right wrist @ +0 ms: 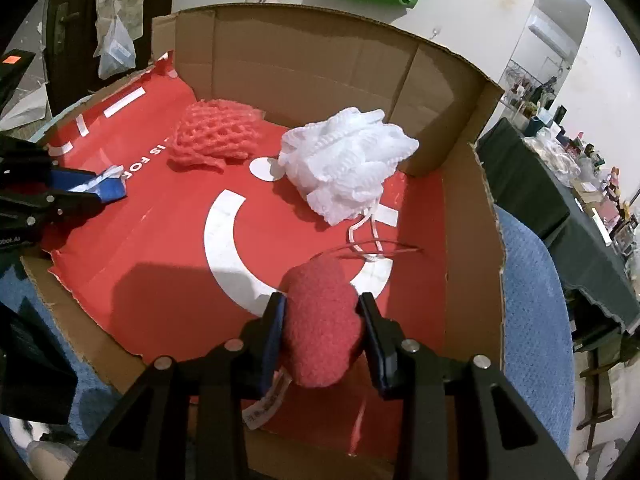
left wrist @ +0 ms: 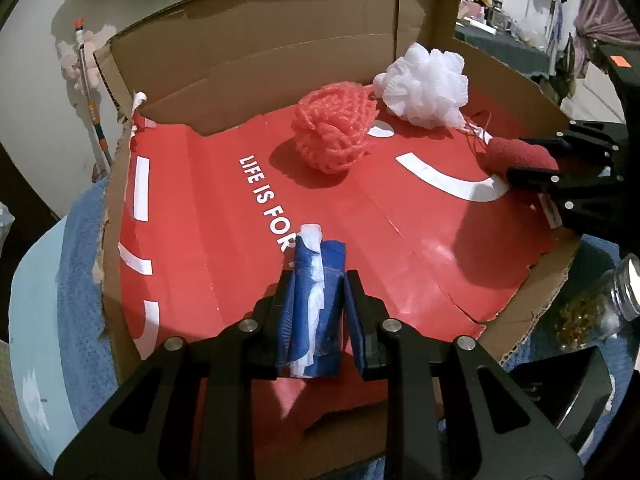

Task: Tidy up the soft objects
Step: 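Open both tools to drop the packet and heart in the box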

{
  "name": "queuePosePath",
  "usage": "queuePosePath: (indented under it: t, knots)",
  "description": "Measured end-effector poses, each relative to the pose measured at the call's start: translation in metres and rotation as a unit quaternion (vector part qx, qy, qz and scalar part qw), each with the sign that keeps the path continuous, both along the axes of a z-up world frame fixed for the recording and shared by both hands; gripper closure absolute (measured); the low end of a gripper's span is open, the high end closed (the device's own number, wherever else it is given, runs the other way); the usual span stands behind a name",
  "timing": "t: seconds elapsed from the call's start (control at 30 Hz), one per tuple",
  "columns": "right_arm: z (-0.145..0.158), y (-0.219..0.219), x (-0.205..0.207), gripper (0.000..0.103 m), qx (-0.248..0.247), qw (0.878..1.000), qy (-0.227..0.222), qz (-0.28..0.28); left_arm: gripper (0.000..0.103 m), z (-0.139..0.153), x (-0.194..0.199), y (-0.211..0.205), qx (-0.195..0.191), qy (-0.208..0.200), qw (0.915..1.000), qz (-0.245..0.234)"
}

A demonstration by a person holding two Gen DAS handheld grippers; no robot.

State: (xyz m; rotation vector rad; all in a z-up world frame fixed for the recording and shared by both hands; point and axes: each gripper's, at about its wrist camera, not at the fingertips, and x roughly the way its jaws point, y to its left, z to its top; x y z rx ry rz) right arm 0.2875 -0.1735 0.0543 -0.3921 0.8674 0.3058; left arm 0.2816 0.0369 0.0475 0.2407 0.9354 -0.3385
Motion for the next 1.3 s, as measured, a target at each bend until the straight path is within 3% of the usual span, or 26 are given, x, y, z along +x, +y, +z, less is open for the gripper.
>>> queuePosePath:
  t: [0.73,0.8,0.83,0.87,1.07,1.17,1.3]
  knots:
    - [0.0,0.003,0.002,0.059,-0.009,1.0,0.017,0.019,0.078,0.0,-0.002,-0.006,0.01,-0.007,0.9999,-0.009]
    - [0.0,0.002,0.002,0.056,-0.003,1.0,0.021,0.023,0.068,0.001,-0.002,-0.005,0.001,-0.005,0.9999,-0.009]
    - [0.001,0.002,0.002,0.056,-0.001,0.999,0.023,0.023,0.058,0.002,-0.002,-0.004,-0.002,-0.006,1.0,-0.008]
    - [0.001,0.003,0.001,0.056,-0.002,0.999,0.022,0.023,0.039,0.004,-0.004,-0.004,-0.005,-0.012,0.9999,-0.005]
    - [0.012,0.002,-0.004,0.05,0.009,1.0,0.011,0.023,0.036,0.023,-0.017,-0.007,-0.014,-0.046,0.9988,-0.012]
    - [0.025,-0.001,-0.009,0.038,0.017,1.0,-0.004,0.017,0.036,0.035,-0.024,-0.005,-0.023,-0.058,0.998,-0.007]
    - [0.044,-0.006,-0.02,0.036,0.032,0.999,-0.027,0.011,0.028,0.055,-0.043,-0.005,-0.035,-0.087,0.9956,-0.002]
